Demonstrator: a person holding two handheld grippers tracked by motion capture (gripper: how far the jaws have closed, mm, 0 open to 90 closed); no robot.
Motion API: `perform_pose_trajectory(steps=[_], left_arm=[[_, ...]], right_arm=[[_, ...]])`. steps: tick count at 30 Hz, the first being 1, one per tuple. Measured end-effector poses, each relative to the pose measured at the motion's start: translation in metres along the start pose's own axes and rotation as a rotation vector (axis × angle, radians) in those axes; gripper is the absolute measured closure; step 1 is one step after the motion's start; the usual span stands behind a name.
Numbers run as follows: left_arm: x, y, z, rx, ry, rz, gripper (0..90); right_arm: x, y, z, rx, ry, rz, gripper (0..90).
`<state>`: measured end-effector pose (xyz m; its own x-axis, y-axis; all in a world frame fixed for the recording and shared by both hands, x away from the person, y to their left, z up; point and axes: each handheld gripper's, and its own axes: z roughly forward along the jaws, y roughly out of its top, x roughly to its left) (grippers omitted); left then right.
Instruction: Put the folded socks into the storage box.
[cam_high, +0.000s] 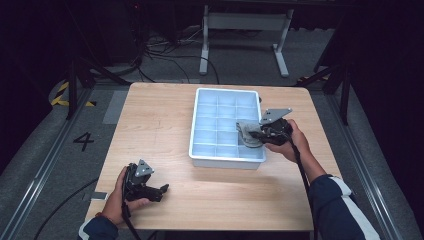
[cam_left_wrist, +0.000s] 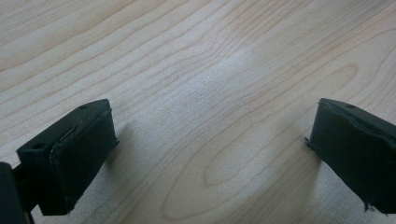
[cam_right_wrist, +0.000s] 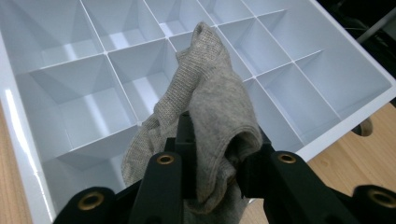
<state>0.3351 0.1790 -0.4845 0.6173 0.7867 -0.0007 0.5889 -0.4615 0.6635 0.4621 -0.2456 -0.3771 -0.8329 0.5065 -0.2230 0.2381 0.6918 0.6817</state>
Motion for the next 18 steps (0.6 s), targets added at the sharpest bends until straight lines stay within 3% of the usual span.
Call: perform_pose_trajectory(steps=[6, 18], left_arm=[[0.000, 0.000, 0.000, 0.000, 0.000, 0.000, 0.8], [0.000, 0.000, 0.000, 0.000, -0.001, 0.001, 0.7]], right_arm=[[0.000, 0.000, 0.013, 0.062, -0.001, -0.025, 74.4], [0.002, 0.003, 0.031, 0.212, 0.050, -0.108, 74.3]])
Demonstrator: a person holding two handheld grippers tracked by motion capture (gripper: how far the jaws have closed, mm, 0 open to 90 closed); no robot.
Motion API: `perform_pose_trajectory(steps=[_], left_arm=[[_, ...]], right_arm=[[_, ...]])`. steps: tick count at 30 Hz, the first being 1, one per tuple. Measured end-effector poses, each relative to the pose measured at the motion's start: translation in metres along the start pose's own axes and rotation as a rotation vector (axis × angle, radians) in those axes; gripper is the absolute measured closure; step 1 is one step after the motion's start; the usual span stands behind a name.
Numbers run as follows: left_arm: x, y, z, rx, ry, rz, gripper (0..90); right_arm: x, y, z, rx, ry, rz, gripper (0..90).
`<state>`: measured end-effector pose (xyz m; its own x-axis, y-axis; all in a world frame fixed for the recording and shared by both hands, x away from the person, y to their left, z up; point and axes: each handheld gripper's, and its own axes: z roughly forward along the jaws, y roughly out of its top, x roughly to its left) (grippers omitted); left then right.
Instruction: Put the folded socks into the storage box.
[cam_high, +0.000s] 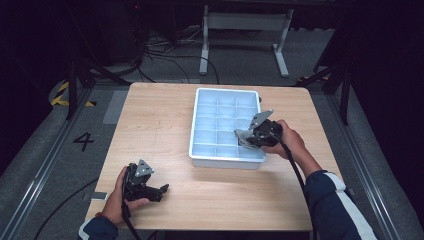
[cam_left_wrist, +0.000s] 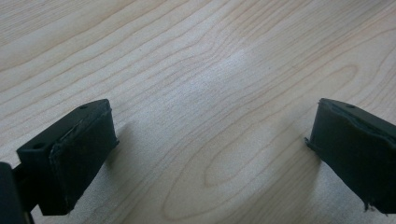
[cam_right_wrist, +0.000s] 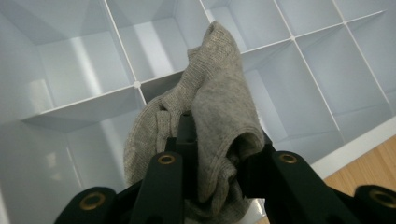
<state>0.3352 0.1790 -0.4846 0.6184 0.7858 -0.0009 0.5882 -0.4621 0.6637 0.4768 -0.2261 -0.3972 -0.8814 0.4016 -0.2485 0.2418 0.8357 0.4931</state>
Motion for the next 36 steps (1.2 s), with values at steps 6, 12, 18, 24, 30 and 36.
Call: perform_pose_trajectory(steps=[6, 12, 18, 24, 30, 36], left_arm=[[0.000, 0.000, 0.000, 0.000, 0.000, 0.000, 0.7], [0.000, 0.000, 0.000, 0.000, 0.000, 0.001, 0.8], [0.000, 0.000, 0.000, 0.000, -0.001, 0.000, 0.8], [0.000, 0.000, 0.000, 0.000, -0.001, 0.000, 0.7], [0.000, 0.000, 0.000, 0.001, -0.001, 0.000, 0.7], [0.000, 0.000, 0.000, 0.002, -0.006, -0.003, 0.7]], right_arm=[[-0.002, 0.007, 0.006, 0.074, 0.020, -0.024, 74.4], [-0.002, 0.014, 0.015, 0.153, 0.021, -0.065, 74.5], [-0.003, 0.020, 0.019, 0.212, 0.029, -0.083, 74.4], [0.000, 0.024, 0.028, 0.288, 0.018, -0.114, 74.3], [-0.001, 0.024, 0.032, 0.305, 0.025, -0.101, 73.4], [-0.003, 0.022, 0.034, 0.296, 0.032, -0.082, 72.1]])
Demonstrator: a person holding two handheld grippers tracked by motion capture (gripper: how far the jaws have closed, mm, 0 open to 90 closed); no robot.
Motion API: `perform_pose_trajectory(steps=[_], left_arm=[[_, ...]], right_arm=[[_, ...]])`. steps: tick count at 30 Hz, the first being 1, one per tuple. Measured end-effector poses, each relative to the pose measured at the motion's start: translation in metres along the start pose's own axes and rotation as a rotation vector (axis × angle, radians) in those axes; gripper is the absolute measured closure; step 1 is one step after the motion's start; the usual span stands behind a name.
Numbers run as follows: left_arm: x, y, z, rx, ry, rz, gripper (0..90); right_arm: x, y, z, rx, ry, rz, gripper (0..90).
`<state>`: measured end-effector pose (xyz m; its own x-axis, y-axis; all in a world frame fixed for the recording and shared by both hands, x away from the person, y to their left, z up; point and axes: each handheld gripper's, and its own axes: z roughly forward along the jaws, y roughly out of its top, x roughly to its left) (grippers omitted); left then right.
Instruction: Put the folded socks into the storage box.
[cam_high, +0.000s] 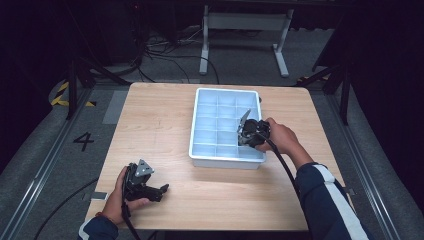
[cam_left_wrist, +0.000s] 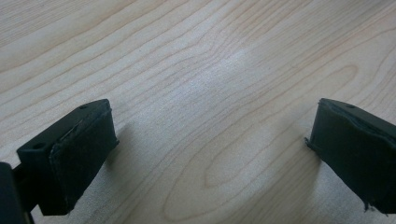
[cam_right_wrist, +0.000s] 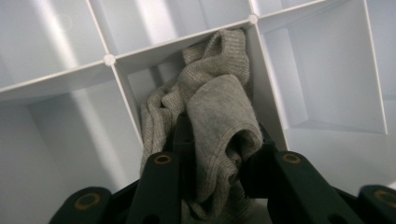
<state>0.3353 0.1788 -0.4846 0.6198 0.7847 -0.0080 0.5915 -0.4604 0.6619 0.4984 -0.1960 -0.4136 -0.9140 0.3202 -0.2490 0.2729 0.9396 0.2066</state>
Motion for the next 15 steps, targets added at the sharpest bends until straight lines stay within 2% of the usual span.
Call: perform_pose_trajectory(steps=[4, 9, 15], left_arm=[[0.000, 0.000, 0.000, 0.000, 0.000, 0.000, 0.8], [0.000, 0.000, 0.000, 0.000, 0.000, 0.000, 0.8], [0.000, 0.000, 0.000, 0.000, 0.000, 0.000, 0.8]], right_arm=[[-0.002, -0.004, -0.003, -0.025, -0.009, 0.033, 63.4], [-0.005, -0.009, -0.011, -0.066, -0.007, 0.056, 57.6], [-0.007, -0.020, -0.028, -0.128, 0.026, 0.093, 61.1]])
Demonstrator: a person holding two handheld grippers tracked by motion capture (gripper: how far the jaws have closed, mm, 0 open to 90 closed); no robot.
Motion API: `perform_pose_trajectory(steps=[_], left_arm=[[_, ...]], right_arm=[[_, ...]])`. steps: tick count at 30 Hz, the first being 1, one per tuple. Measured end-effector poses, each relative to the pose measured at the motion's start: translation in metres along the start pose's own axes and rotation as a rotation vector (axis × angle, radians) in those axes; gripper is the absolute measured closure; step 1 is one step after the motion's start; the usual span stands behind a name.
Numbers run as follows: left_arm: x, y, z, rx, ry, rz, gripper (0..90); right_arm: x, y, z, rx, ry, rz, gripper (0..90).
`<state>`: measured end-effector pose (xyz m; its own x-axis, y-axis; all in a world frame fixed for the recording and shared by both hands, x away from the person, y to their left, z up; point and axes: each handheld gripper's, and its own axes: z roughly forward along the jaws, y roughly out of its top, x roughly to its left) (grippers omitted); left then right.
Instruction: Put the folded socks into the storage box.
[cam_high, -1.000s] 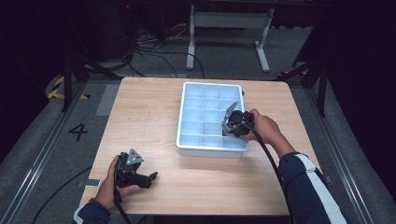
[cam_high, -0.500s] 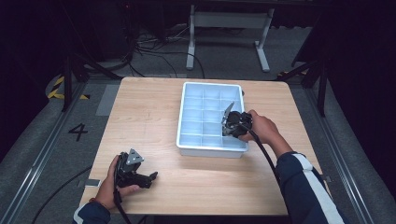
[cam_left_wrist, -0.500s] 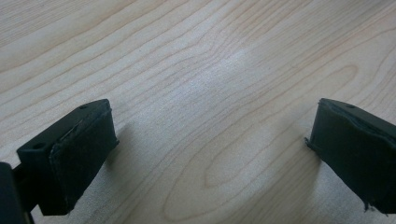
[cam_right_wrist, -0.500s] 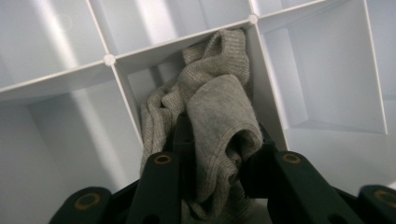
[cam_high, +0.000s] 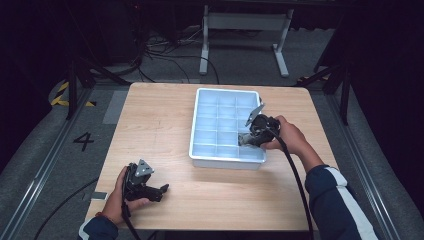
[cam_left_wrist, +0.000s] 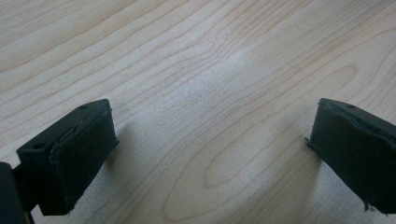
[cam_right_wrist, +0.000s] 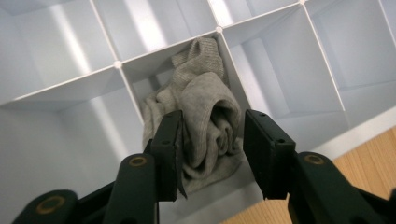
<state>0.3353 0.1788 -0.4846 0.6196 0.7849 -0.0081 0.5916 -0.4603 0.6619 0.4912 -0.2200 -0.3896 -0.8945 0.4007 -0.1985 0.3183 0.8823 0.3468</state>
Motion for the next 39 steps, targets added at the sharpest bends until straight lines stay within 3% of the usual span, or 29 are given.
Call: perform_pose_trajectory(steps=[3, 7, 12, 21, 26, 39], left_arm=[[0.000, 0.000, 0.000, 0.000, 0.000, 0.000, 0.8], [0.000, 0.000, 0.000, 0.000, 0.000, 0.000, 0.7], [0.000, 0.000, 0.000, 0.001, 0.000, 0.000, 0.8], [0.000, 0.000, 0.000, 0.000, 0.000, 0.000, 0.8], [0.000, 0.000, 0.000, 0.000, 0.000, 0.000, 0.7], [0.000, 0.000, 0.000, 0.000, 0.000, 0.000, 0.8]], right_arm=[[0.002, -0.003, -0.004, 0.004, 0.009, -0.015, 72.4], [0.004, -0.003, 0.002, 0.012, 0.002, -0.022, 76.7], [0.007, 0.001, 0.012, 0.065, -0.023, -0.041, 77.7], [0.008, 0.000, 0.015, 0.052, -0.034, -0.028, 77.5], [0.012, -0.003, 0.010, 0.024, -0.054, -0.031, 75.8], [0.011, -0.019, -0.018, -0.119, -0.046, 0.032, 69.8]])
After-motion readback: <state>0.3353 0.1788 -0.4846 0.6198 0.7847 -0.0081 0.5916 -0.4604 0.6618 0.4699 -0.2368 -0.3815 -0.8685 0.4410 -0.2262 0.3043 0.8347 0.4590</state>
